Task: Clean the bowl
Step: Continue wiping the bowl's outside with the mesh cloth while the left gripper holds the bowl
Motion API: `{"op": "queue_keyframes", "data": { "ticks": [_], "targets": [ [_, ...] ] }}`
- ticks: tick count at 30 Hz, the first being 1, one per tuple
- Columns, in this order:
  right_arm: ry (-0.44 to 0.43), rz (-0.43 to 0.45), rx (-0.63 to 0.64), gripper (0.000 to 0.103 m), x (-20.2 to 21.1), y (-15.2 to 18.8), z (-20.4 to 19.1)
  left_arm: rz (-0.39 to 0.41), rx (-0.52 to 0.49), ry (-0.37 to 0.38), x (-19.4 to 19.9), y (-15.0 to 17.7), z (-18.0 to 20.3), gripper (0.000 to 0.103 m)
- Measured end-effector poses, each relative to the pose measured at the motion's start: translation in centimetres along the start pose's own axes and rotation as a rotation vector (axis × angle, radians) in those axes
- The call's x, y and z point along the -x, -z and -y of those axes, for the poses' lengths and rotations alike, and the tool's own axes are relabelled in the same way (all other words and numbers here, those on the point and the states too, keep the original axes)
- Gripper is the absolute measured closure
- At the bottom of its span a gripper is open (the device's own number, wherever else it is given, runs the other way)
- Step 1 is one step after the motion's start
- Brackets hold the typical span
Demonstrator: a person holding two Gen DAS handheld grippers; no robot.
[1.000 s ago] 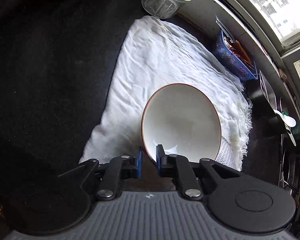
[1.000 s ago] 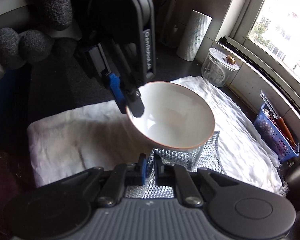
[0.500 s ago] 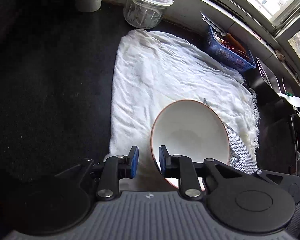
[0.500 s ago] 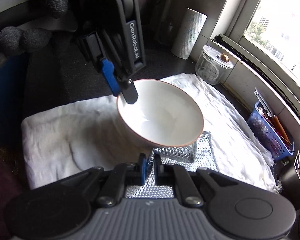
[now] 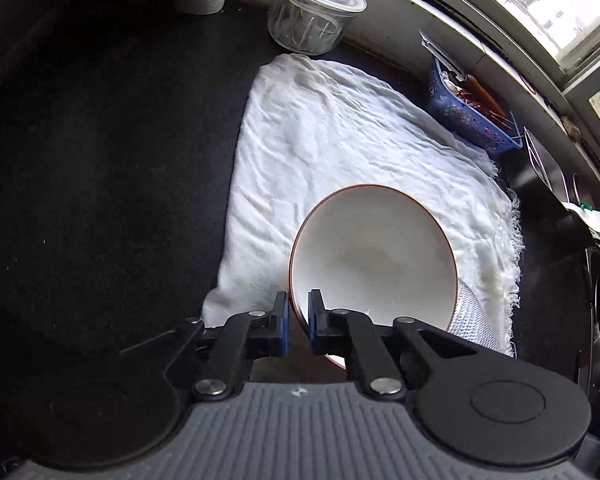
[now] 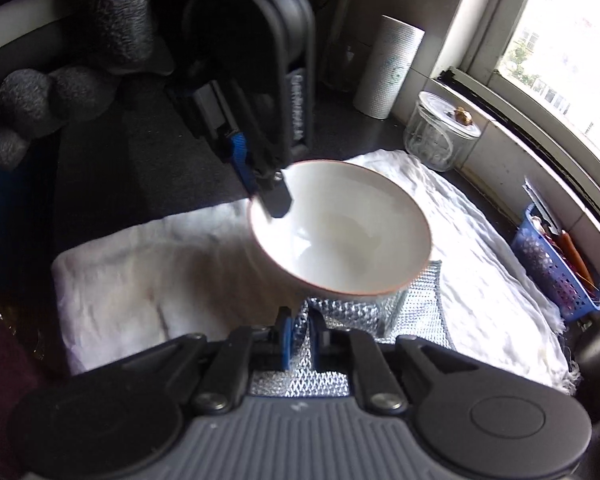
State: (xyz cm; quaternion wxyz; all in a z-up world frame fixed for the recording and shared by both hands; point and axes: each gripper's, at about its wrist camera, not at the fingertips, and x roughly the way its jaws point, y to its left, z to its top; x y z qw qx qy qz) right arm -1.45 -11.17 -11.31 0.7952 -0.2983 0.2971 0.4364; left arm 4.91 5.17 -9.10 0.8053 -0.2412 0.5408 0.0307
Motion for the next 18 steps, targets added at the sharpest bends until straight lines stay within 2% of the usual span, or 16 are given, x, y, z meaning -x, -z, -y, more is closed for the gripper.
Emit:
{"op": "queue_keyframes", "data": {
  "ticks": [3,6,8,12,17,18],
  "targets": [
    [-0.023,0.018,0.016,0.097,0.0,-0.3,-0.8,-0.022,0.042,0.032,0.0,0.4,0.1,0.091],
    [-0.028,0.028,0.032,0.097,0.2,-0.6,-0.9,-0.036,0.036,0.046,-0.1,0.5,0.1,0.089],
    [-0.028,0.025,0.034,0.097,0.2,-0.6,-0.8,-0.020,-0.015,0.041,0.1,0.3,0.2,0.087],
    [0.001,0.005,0.024,0.097,0.3,0.1,0.0,0.032,-0.119,-0.030,0.5,-0.9,0.3,0.084],
    [0.063,-0.013,-0.013,0.097,0.2,0.7,2.2,0.008,-0.205,-0.013,-1.2,-3.4,0.1,0.083],
    [0.071,-0.016,-0.014,0.097,0.1,0.7,2.5,0.000,-0.218,-0.004,-1.6,-3.7,0.1,0.087]
  ]
}}
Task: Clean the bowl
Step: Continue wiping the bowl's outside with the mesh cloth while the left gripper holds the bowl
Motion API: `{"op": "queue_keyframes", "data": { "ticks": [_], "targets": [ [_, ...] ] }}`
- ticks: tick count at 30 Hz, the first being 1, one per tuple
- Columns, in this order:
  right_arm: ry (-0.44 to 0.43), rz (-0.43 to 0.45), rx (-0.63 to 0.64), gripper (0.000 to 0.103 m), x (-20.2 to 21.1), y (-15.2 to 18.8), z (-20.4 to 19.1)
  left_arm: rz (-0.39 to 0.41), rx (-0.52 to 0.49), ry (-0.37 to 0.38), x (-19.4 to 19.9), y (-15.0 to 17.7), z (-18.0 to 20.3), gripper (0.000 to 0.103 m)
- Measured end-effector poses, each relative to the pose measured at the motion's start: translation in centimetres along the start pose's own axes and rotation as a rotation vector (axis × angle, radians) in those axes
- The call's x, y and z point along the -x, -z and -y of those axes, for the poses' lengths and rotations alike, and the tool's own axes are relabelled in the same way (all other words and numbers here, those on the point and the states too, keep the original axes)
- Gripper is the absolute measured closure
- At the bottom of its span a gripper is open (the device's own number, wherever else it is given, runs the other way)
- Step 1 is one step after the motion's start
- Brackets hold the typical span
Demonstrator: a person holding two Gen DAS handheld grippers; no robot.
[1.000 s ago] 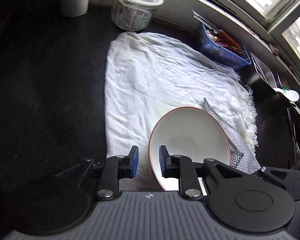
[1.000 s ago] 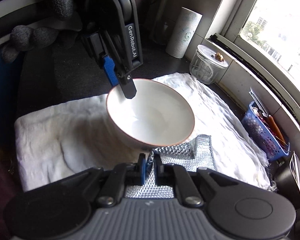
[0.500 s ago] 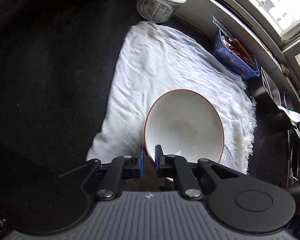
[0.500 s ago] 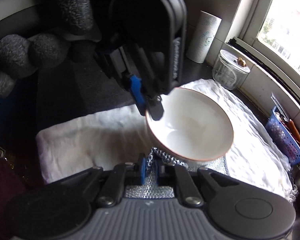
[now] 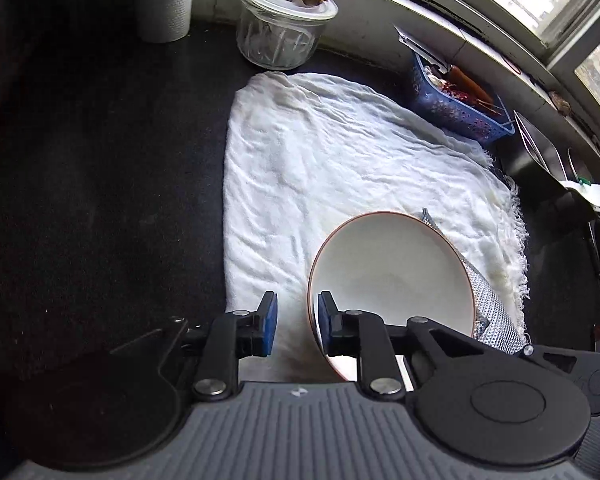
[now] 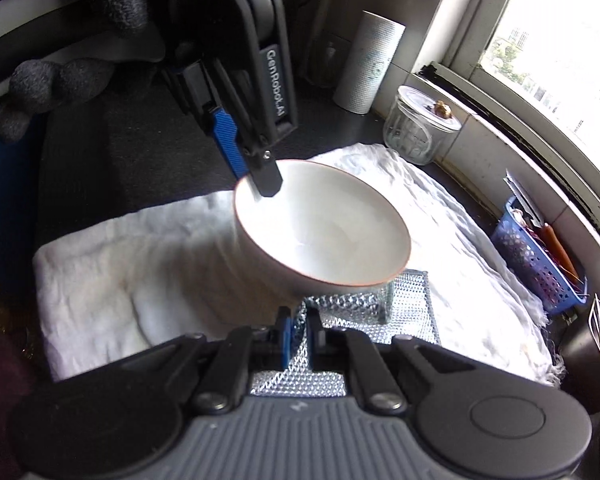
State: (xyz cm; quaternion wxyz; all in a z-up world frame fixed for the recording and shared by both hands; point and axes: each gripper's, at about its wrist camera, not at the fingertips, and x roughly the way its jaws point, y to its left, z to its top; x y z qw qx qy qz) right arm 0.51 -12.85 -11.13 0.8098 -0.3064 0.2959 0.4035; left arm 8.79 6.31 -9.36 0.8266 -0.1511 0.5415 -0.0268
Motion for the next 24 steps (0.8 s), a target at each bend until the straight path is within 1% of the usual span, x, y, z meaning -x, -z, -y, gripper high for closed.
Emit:
{"op": "queue_keyframes", "data": {
  "ticks": [1,3,4,7,11,13,15,17,19,20,21,24],
  "targets": [
    [0.007,-0.003,-0.001,0.097,-0.1,0.0,0.3,-0.003,0.027,0.012,0.0,0.2,-0.2,0.098],
    [0.014,-0.002,-0.007,0.096,-0.2,-0.1,0.6,-0.010,0.080,0.037,-0.1,0.6,-0.5,0.099],
    [0.015,0.000,-0.012,0.096,-0.2,-0.1,0.7,-0.008,0.117,0.030,0.0,1.0,-0.7,0.099],
    [0.007,0.006,-0.022,0.093,-0.3,-0.3,0.5,-0.009,0.239,0.021,0.6,2.5,-1.0,0.097],
    [-0.021,0.002,-0.019,0.093,-0.8,-0.6,-0.3,-0.012,0.302,0.003,1.3,3.9,-0.1,0.091],
    [-0.032,0.003,-0.006,0.093,-0.9,-0.7,-0.7,-0.014,0.315,0.006,1.4,4.2,0.3,0.089],
    [-0.056,0.009,0.000,0.093,-1.0,-0.9,-1.2,-0.019,0.318,0.023,1.5,4.2,0.6,0.088],
    [-0.077,0.017,0.017,0.093,-0.9,-1.0,-1.9,-0.021,0.288,0.034,1.7,4.1,0.9,0.085],
    [-0.092,0.019,0.030,0.095,-0.9,-1.0,-2.3,-0.018,0.215,0.018,1.8,3.7,1.2,0.084],
    [-0.090,0.017,0.033,0.096,-0.9,-0.9,-2.2,-0.010,0.156,-0.005,1.7,3.4,1.4,0.083],
    [-0.085,0.018,0.029,0.096,-0.9,-0.8,-1.9,0.005,0.128,-0.030,1.7,3.2,1.4,0.083],
    [-0.051,0.017,0.000,0.096,-0.7,-0.5,-0.4,0.010,0.070,-0.051,1.2,1.8,0.9,0.083]
  ]
}}
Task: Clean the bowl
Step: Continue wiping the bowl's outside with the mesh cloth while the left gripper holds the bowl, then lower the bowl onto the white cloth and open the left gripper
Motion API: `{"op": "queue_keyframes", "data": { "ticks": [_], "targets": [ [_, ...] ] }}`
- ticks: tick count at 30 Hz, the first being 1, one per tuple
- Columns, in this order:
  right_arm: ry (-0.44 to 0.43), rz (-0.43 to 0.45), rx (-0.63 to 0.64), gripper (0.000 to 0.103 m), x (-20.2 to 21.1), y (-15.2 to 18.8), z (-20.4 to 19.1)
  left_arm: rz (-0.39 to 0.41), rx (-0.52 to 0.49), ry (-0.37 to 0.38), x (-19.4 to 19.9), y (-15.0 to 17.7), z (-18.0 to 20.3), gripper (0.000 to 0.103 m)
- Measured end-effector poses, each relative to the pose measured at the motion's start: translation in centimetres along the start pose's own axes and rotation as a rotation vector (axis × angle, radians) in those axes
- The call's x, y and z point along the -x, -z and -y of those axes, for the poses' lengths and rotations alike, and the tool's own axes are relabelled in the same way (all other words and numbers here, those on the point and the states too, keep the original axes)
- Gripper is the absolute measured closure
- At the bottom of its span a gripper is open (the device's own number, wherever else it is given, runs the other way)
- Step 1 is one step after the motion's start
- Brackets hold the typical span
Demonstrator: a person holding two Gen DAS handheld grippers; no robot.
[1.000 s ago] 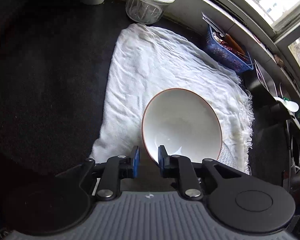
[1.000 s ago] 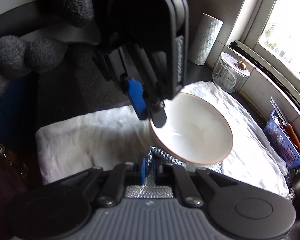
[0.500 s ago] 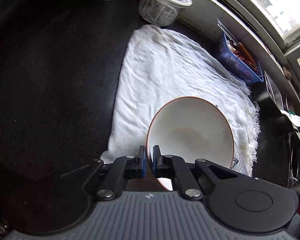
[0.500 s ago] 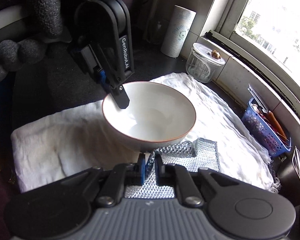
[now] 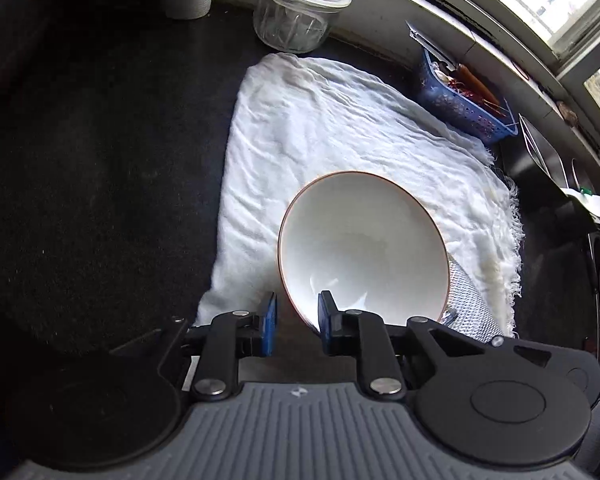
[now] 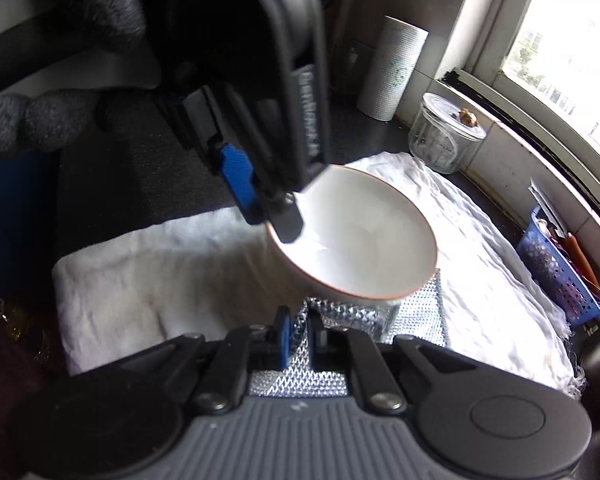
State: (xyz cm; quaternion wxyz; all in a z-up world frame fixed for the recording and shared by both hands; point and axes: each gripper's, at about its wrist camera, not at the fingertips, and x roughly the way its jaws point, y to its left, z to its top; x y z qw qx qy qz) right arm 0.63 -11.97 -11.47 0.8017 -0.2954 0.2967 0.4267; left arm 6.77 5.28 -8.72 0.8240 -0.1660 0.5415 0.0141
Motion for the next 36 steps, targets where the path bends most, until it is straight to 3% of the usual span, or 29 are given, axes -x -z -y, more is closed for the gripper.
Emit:
{"op": "queue_keyframes", "data": {
  "ticks": [5,7,14,22,30,34,36],
  "targets": [
    [0.058,-0.006,-0.014,0.096,0.1,0.1,2.3,0.001,-0.082,0.022,-1.2,-2.5,-0.4,0.085],
    [0.067,-0.007,-0.008,0.096,0.0,0.0,2.7,-0.025,-0.035,0.043,-1.5,-2.6,-0.8,0.094],
    [0.027,-0.013,0.000,0.092,-0.4,-0.2,1.1,-0.054,0.164,0.047,-1.1,0.4,-1.2,0.092],
    [-0.062,0.007,0.030,0.093,-0.5,-0.7,-1.5,-0.057,0.244,0.058,-0.3,1.3,-1.0,0.089],
    [-0.021,0.014,0.015,0.093,0.7,0.2,-0.6,0.036,-0.016,-0.007,0.8,2.1,1.0,0.080],
    [0.031,0.017,-0.013,0.093,2.0,0.8,0.5,0.139,-0.090,-0.024,2.4,2.8,1.1,0.053],
    [0.073,0.021,-0.030,0.093,3.0,1.1,1.5,0.172,-0.102,-0.023,3.0,2.9,0.9,0.046]
  ]
}}
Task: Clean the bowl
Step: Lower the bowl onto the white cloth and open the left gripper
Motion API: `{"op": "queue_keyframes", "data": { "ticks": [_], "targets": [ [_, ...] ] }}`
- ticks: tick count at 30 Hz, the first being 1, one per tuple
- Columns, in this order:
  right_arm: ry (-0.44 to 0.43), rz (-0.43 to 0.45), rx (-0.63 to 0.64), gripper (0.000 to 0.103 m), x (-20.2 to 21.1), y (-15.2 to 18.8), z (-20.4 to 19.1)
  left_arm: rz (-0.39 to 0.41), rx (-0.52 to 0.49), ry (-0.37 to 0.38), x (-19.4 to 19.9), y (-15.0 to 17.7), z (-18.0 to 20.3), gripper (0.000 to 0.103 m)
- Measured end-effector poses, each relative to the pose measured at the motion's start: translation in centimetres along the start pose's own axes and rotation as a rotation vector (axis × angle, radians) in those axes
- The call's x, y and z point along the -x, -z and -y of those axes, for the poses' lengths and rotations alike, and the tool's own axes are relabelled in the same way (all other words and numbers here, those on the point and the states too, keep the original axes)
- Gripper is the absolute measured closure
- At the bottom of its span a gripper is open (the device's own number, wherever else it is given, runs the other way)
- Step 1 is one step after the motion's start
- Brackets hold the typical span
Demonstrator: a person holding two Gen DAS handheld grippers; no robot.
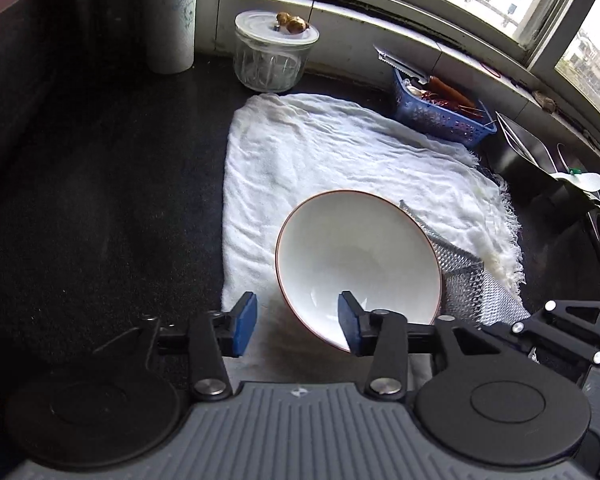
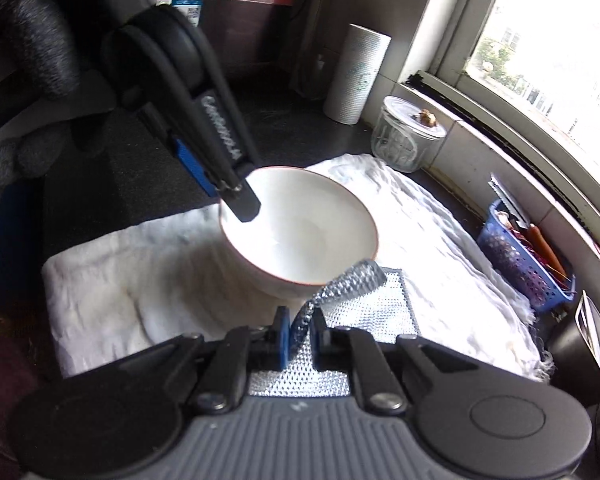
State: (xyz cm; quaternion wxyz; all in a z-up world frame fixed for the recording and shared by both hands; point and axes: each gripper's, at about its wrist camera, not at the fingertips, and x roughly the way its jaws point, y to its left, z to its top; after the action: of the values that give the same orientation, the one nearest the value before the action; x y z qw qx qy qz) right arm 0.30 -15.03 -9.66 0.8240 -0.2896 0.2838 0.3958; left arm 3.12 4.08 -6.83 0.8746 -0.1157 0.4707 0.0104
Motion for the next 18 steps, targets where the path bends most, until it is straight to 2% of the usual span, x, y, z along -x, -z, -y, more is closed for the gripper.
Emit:
{"op": "queue_keyframes", "data": {
  "ticks": [2,5,12,18],
  "targets": [
    [0.039,0.006,-0.012,0.093,0.9,0.2,1.0,0.023,-0.006,0.010,0.5,0.0,-0.2,0.039],
    [0.120,0.006,0.009,0.093,2.5,0.3,2.4,0.044,0.010,0.025,1.0,0.1,-0.6,0.036],
    [0.357,-0.036,0.167,0.093,5.7,0.3,6.0,0.046,0.026,0.033,1.2,0.4,-0.9,0.036],
    [0.505,-0.051,0.315,0.093,7.4,-0.3,7.3,0.051,0.035,0.046,1.5,0.5,-1.1,0.036]
  ]
}}
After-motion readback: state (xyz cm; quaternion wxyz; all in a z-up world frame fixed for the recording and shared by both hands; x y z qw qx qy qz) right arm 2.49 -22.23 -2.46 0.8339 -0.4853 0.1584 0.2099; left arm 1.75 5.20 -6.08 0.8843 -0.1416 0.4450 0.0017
